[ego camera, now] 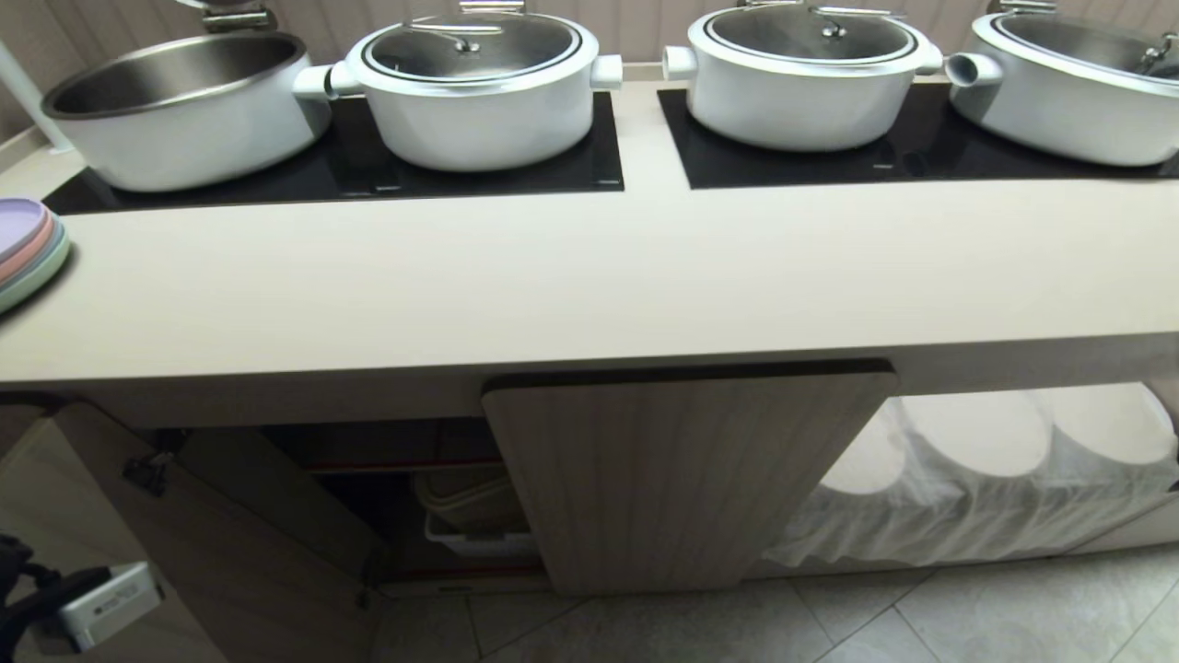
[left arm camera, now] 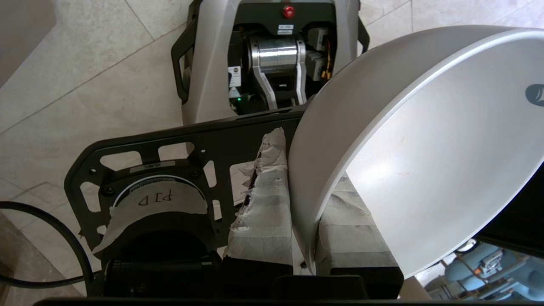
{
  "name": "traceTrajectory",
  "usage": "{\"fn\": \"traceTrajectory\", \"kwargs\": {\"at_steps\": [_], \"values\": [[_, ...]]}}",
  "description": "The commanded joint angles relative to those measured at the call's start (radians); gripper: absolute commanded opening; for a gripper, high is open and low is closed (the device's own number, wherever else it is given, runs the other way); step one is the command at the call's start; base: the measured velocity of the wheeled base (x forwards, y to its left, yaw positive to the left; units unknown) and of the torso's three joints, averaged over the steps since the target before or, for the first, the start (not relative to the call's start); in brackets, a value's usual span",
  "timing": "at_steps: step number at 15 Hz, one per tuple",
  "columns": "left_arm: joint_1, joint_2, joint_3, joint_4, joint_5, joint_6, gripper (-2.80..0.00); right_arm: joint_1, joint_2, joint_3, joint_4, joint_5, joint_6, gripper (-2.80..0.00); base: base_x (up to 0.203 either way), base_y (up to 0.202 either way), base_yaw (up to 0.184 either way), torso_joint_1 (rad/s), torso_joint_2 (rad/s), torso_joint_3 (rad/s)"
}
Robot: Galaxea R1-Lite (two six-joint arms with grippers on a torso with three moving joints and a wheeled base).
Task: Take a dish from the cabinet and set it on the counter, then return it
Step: Put it back into the cabinet
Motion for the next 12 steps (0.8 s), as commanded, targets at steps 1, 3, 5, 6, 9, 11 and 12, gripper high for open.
{"fn": "traceTrajectory", "kwargs": {"at_steps": [1,3,5,6,9,11,12], "values": [[0.000,0.002,0.000,0.004,-0.002,-0.003,-2.80,0.000,0.001,0.000,0.000,0.000,0.000,-2.80,0.000,0.000,0.000,-0.251,0.55,0.290],[0.000,0.002,-0.002,0.004,0.000,-0.002,-2.80,0.000,0.001,0.000,0.000,0.000,0.001,-2.80,0.000,0.000,0.000,-0.256,0.55,0.295],[0.000,0.001,-0.002,0.004,0.002,-0.002,-2.80,0.000,0.001,0.000,0.000,0.000,0.001,-2.80,0.000,0.000,0.000,-0.237,0.52,0.289],[0.000,0.000,0.000,0.004,0.003,-0.003,-2.80,0.000,0.001,0.000,0.000,0.000,0.001,-2.80,0.000,0.000,0.000,-0.232,0.55,0.292],[0.000,-0.007,0.000,0.004,0.006,-0.002,-2.80,0.000,0.001,0.000,0.000,0.000,0.001,-2.80,0.000,0.000,0.000,-0.227,0.53,0.286],[0.000,-0.007,0.000,0.004,0.006,-0.002,-2.80,0.000,0.001,0.000,0.000,0.000,-0.001,-2.80,0.000,0.000,0.000,-0.220,0.51,0.284],[0.000,-0.007,0.000,0.004,0.006,-0.002,-2.80,0.000,0.001,0.000,0.000,0.000,0.001,-2.80,0.000,0.000,0.000,-0.222,0.48,0.290]]}}
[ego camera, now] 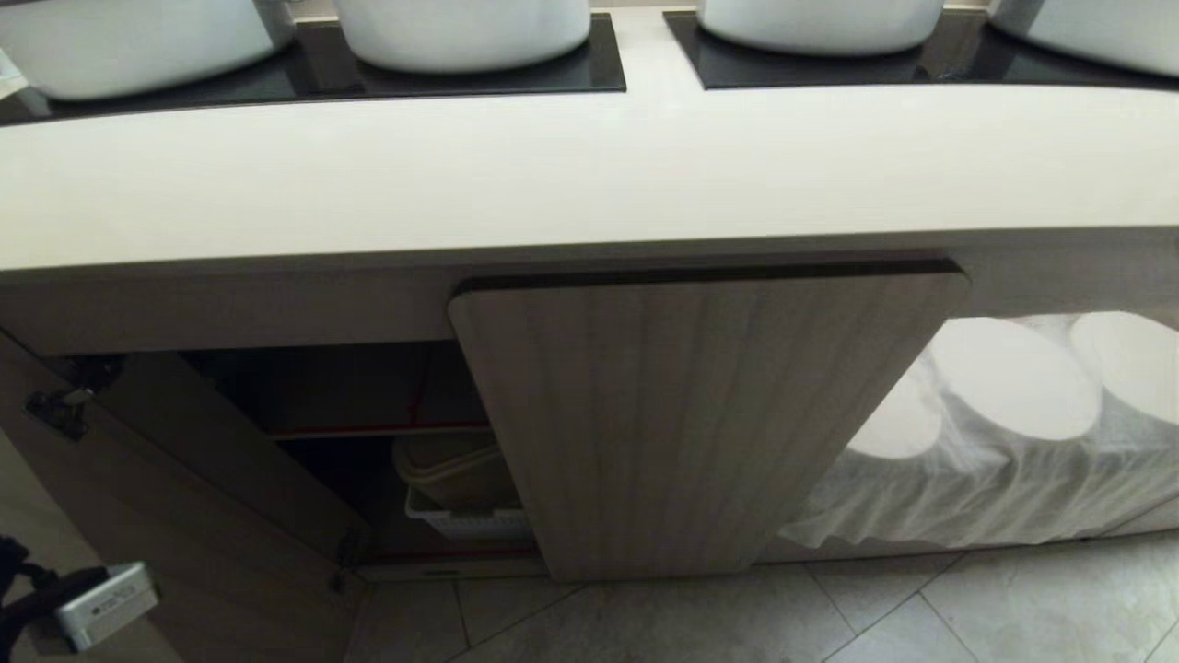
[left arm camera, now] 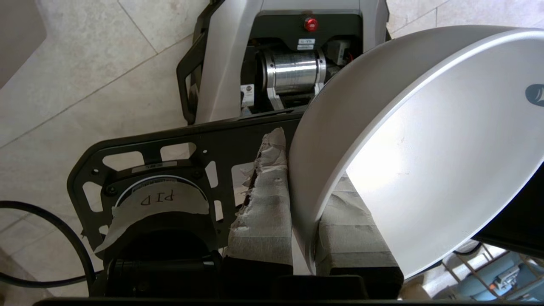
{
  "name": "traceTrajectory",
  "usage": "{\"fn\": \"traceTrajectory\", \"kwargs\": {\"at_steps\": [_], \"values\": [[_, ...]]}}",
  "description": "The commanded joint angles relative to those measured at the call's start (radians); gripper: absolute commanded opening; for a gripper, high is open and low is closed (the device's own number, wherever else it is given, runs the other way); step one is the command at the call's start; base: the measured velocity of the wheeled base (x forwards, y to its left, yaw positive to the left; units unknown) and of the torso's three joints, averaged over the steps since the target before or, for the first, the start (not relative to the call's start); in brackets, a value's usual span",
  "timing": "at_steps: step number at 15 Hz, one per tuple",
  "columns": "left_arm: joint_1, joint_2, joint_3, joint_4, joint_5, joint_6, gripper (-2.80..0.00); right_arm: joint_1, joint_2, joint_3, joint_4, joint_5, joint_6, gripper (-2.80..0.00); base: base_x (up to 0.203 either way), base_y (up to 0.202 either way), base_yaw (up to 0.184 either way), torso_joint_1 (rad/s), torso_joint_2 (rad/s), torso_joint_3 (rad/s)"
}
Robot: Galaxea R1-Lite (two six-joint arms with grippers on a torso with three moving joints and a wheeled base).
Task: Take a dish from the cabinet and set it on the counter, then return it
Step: Put it back into the cabinet
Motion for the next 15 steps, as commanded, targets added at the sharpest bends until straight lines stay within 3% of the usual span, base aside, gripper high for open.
{"fn": "traceTrajectory", "kwargs": {"at_steps": [1,15], "values": [[0.000,-0.002,-0.001,0.004,-0.003,-0.002,-2.80,0.000,0.001,0.000,0.000,0.000,0.000,-2.80,0.000,0.000,0.000,-0.207,0.49,0.283],[-0.001,0.003,0.002,0.004,-0.011,0.000,-2.80,0.000,0.001,0.000,0.000,0.000,0.000,-2.80,0.000,0.000,0.000,-0.167,0.46,0.299]]}}
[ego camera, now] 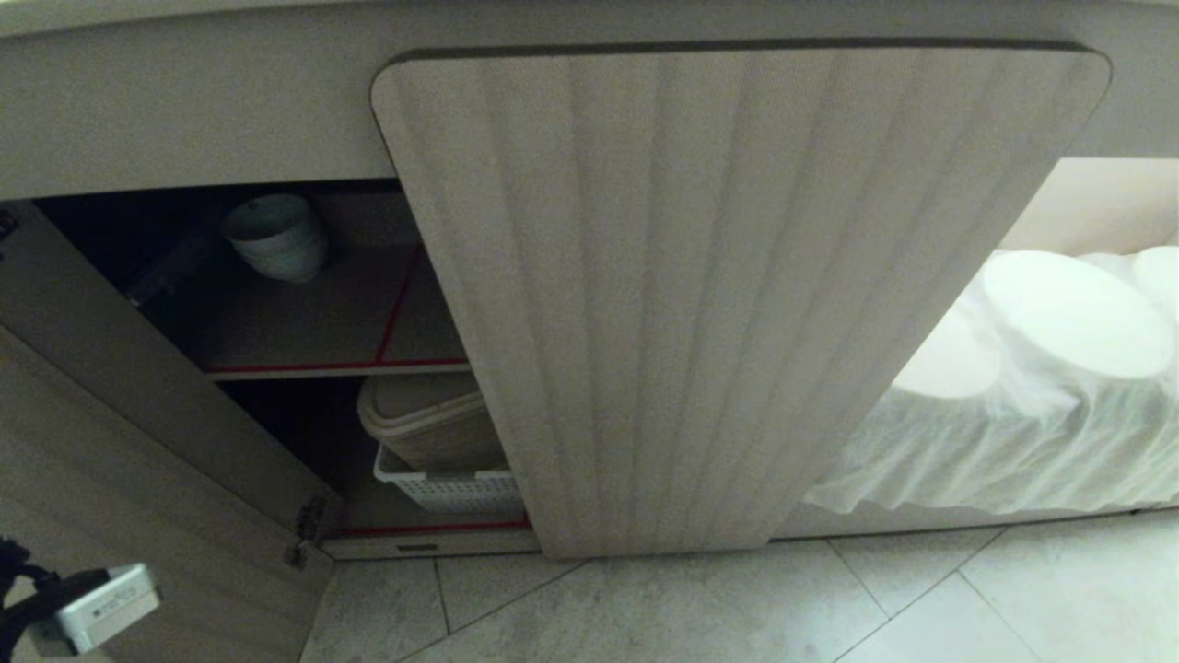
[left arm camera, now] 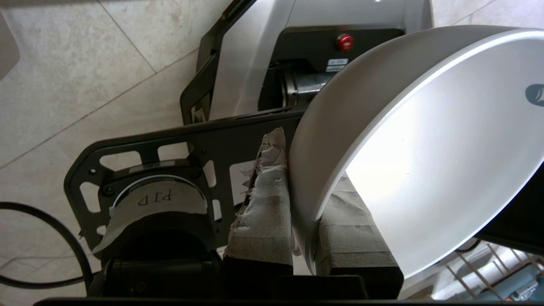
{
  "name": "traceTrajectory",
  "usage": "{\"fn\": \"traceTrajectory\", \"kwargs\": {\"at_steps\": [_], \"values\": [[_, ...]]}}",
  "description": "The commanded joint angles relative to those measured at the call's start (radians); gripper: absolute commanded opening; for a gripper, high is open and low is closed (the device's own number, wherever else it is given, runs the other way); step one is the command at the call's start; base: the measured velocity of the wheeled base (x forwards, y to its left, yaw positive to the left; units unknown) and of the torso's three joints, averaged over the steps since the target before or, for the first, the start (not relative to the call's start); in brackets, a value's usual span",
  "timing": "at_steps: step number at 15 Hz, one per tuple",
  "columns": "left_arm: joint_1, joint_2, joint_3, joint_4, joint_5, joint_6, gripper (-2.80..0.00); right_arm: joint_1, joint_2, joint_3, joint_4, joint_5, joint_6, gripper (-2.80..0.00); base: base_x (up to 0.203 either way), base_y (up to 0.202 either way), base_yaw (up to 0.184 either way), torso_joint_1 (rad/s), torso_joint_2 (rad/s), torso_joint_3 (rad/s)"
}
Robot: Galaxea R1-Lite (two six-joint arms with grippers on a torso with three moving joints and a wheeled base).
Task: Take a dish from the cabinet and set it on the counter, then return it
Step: Put it back into the cabinet
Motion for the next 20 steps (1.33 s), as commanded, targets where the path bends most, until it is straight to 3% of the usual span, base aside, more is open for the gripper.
{"fn": "traceTrajectory", "kwargs": {"at_steps": [1,20], "values": [[0.000,0.003,0.000,0.005,-0.002,-0.002,-2.80,0.000,0.001,0.000,0.000,0.000,0.000,-2.80,0.000,0.000,0.000,-0.088,0.32,0.234],[0.002,0.001,-0.005,0.011,0.001,-0.007,-2.80,-0.001,0.000,0.000,0.000,0.000,-0.001,-2.80,0.000,0.000,0.000,-0.005,0.02,0.014]]}}
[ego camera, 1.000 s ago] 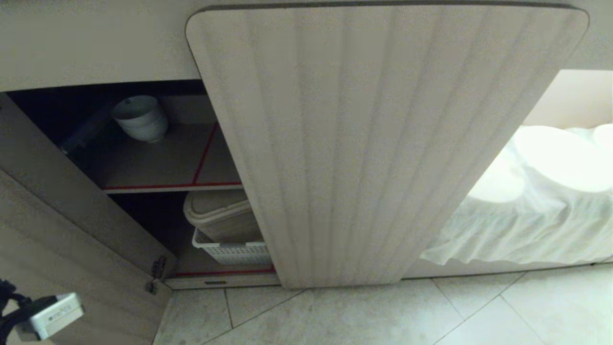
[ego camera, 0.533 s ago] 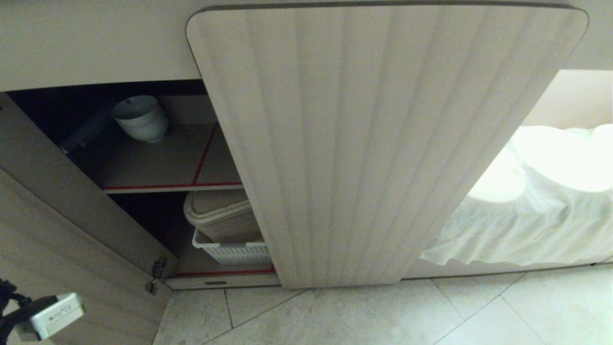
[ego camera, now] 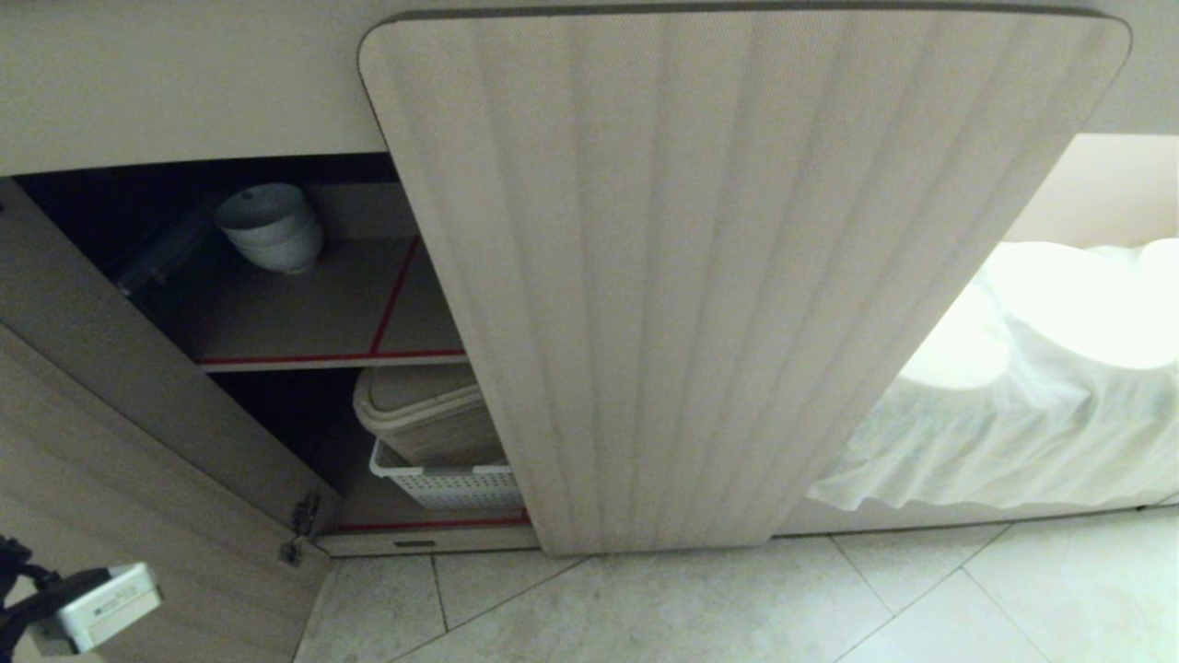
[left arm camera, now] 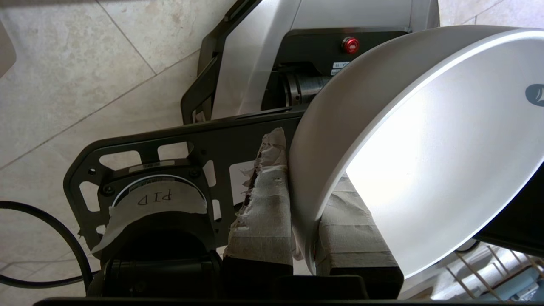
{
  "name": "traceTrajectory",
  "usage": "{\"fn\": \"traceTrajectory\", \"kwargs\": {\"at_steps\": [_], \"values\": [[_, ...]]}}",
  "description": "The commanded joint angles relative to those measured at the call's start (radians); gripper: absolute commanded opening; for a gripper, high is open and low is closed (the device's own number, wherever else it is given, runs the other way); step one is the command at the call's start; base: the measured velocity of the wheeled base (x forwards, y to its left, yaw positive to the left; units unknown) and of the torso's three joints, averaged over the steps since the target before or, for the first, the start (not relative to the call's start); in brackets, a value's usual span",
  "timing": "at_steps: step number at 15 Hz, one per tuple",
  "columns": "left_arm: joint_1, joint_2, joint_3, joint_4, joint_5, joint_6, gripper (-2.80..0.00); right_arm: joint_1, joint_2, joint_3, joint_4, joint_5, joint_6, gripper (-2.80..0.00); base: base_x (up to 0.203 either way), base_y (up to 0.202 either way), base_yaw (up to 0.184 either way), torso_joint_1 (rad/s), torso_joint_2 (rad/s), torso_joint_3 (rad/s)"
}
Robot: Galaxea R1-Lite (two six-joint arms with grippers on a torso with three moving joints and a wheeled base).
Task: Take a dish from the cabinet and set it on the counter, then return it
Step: Put it back into the cabinet
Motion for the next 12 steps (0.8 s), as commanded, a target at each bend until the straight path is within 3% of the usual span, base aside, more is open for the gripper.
{"fn": "traceTrajectory", "kwargs": {"at_steps": [1,10,12], "values": [[0.000,-0.007,-0.003,0.011,0.000,-0.003,-2.80,0.001,0.000,0.000,0.000,0.000,0.000,-2.80,0.000,0.000,0.000,0.000,0.00,0.000],[0.002,-0.047,-0.003,0.001,-0.003,-0.006,-2.80,0.000,0.000,0.000,0.000,0.000,-0.002,-2.80,0.000,0.000,0.000,0.000,0.00,0.000],[0.002,-0.047,-0.010,-0.010,-0.003,-0.051,-2.80,0.000,0.000,0.000,0.000,0.000,-0.002,-2.80,0.000,0.000,0.000,0.000,0.00,0.000]]}}
